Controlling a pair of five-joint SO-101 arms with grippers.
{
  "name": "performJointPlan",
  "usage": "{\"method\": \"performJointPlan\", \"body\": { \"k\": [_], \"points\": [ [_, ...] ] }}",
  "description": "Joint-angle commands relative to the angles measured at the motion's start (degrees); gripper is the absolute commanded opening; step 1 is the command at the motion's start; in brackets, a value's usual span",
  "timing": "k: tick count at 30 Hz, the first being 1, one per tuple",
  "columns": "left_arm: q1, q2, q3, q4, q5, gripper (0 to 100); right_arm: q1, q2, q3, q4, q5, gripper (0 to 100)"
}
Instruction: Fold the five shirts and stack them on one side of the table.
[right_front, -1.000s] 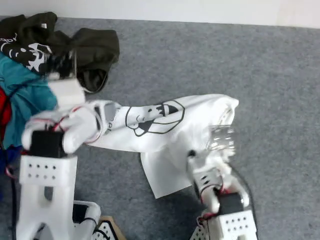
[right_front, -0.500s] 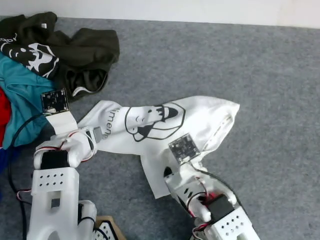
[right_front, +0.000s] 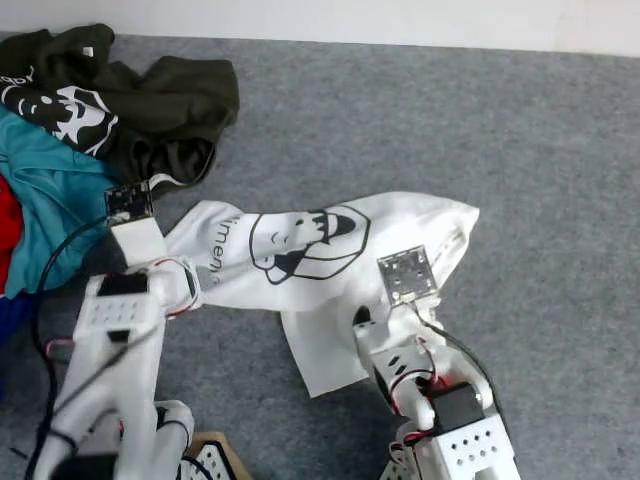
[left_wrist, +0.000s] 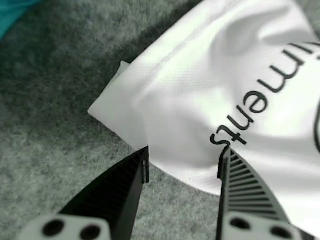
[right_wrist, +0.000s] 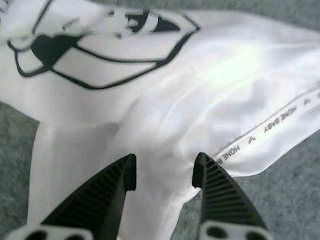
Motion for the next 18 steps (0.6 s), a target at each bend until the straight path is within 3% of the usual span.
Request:
{"method": "performJointPlan", "body": {
  "k": [1, 7, 18],
  "points": [
    [1.5, 8.3, -6.9, -1.1, 0.4, 22, -0.6, 0.0, 1.4, -2.9, 0.7, 19.4],
    [6.3, 19.4, -17.8, -1.1, 0.4, 0, -0.5, 0.0, 3.6, -5.6, 0.7, 19.4],
    [15.6, 32.9, -38.9, -1.1, 0.6, 1, 1.6, -0.3, 3.6, -5.6, 0.4, 19.4]
  ]
}}
